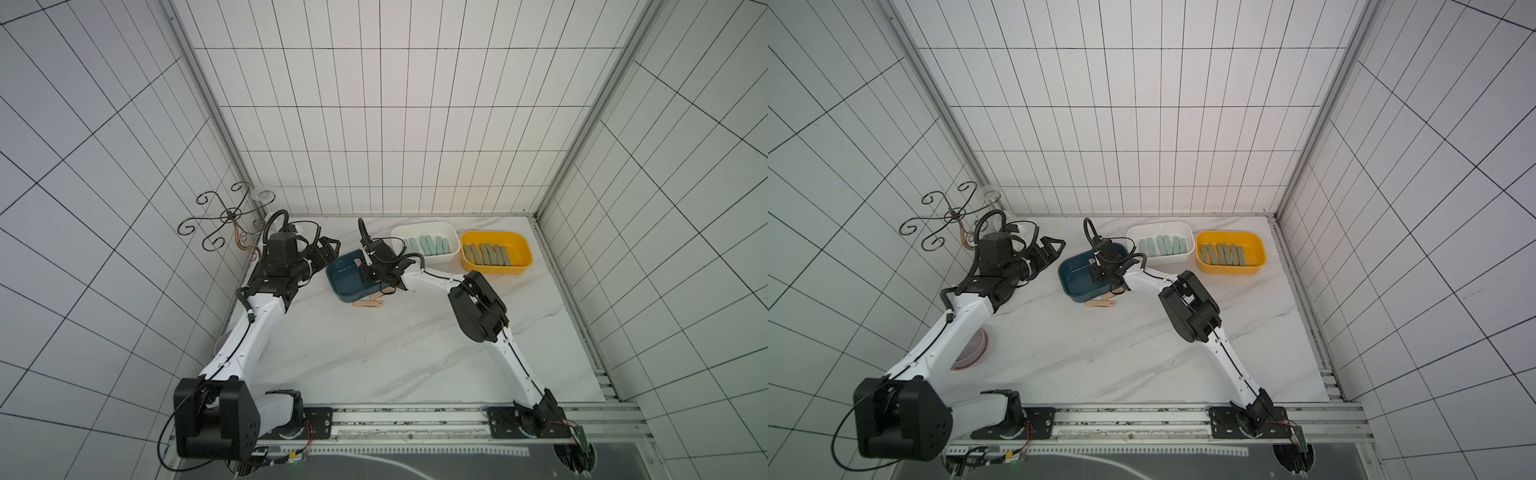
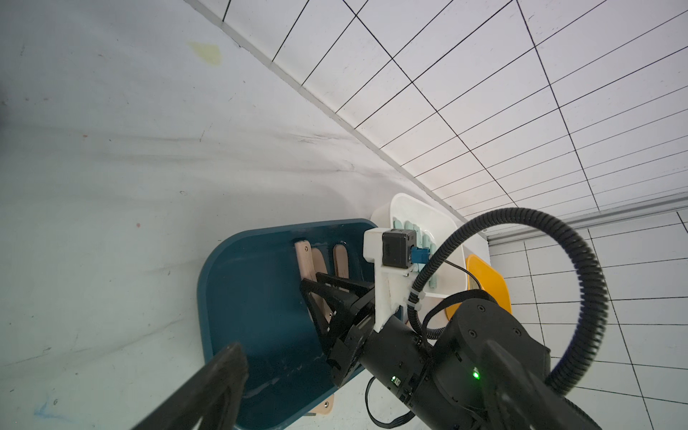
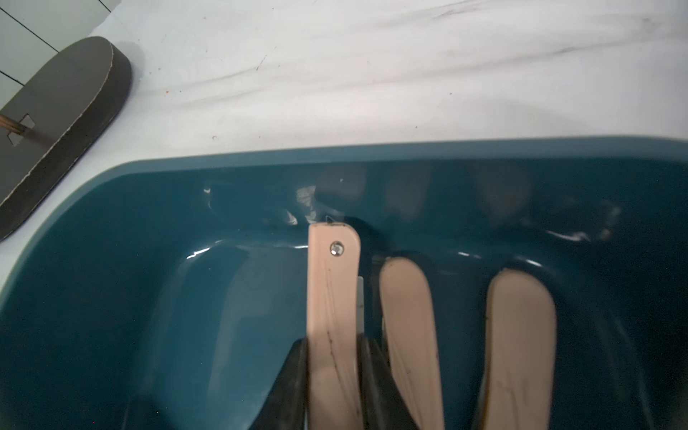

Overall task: Place the fruit knives into the storage box by color
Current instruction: Place the fruit knife in the storage box.

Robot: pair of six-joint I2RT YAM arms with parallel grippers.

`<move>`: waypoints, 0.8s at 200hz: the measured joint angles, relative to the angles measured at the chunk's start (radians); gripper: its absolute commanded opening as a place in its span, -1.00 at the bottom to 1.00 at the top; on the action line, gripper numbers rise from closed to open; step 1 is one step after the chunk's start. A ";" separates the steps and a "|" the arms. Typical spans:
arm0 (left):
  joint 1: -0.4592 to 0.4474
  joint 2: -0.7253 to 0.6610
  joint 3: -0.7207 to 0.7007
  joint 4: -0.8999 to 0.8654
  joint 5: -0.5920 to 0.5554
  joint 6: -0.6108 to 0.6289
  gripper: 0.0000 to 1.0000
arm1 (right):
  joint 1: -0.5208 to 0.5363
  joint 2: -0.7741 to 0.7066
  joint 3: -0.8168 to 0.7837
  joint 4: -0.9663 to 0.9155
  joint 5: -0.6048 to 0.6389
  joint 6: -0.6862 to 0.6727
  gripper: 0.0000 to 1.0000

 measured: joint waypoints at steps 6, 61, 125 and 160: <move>0.000 0.000 0.000 0.000 0.002 0.000 0.95 | -0.002 0.004 0.003 0.001 0.000 0.000 -0.49; 0.004 0.001 0.000 0.000 0.005 0.000 0.95 | -0.004 0.026 0.003 0.000 0.000 0.000 -0.31; 0.005 0.001 0.002 0.000 0.009 0.000 0.95 | -0.004 0.023 0.019 -0.005 -0.006 0.003 -0.19; 0.005 0.000 0.014 -0.001 0.020 0.000 0.95 | -0.004 -0.041 0.019 -0.047 -0.017 0.000 -0.16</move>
